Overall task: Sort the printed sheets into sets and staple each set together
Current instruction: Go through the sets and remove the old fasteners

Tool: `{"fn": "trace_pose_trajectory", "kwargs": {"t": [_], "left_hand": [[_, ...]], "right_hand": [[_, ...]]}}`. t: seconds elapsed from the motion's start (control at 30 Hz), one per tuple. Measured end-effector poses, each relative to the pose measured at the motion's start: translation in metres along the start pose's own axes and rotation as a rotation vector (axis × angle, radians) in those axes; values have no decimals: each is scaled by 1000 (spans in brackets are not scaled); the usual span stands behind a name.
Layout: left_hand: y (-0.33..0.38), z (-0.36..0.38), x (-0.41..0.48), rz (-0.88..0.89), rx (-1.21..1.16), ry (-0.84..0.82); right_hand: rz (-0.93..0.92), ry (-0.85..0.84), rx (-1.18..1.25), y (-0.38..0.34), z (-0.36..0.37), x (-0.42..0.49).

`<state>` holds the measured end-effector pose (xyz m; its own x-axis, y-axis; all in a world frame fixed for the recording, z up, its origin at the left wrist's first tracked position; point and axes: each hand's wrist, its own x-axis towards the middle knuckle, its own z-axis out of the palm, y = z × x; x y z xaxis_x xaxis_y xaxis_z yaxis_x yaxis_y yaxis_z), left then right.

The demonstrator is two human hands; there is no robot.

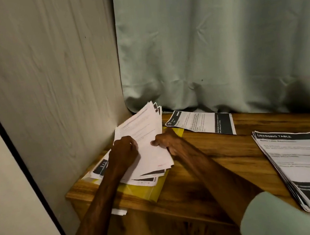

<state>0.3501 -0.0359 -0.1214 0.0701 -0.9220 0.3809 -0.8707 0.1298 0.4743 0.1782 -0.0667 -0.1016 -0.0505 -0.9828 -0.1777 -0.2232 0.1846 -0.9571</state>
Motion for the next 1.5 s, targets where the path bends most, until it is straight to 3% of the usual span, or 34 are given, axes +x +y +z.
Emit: {"fn": "trace_pose_trajectory", "kwargs": {"t": [0.1, 0.17, 0.3, 0.4, 0.5, 0.73, 1.0, 1.5], "left_hand": [[-2, -1, -1, 74, -104, 214], [8, -5, 1, 30, -200, 240], [71, -23, 1, -157, -842, -9], [126, -22, -5, -54, -1207, -267], [180, -7, -11, 34, -1374, -251], [254, 4, -26, 85, -1303, -80], [232, 18, -43, 84, -1234, -121], [241, 7, -38, 170, -1212, -46]], "right_hand": [[-108, 16, 27, -2, -48, -19], [-183, -11, 110, -3, -87, -40], [-310, 0, 215, 2, -165, -83], [-371, 104, 160, 0, -210, -111], [-469, 259, 66, -6, -243, -133], [-602, 459, 115, -1, -291, -149], [-501, 391, 234, 40, -266, -142], [-536, 399, 366, 46, -243, -144]]}}
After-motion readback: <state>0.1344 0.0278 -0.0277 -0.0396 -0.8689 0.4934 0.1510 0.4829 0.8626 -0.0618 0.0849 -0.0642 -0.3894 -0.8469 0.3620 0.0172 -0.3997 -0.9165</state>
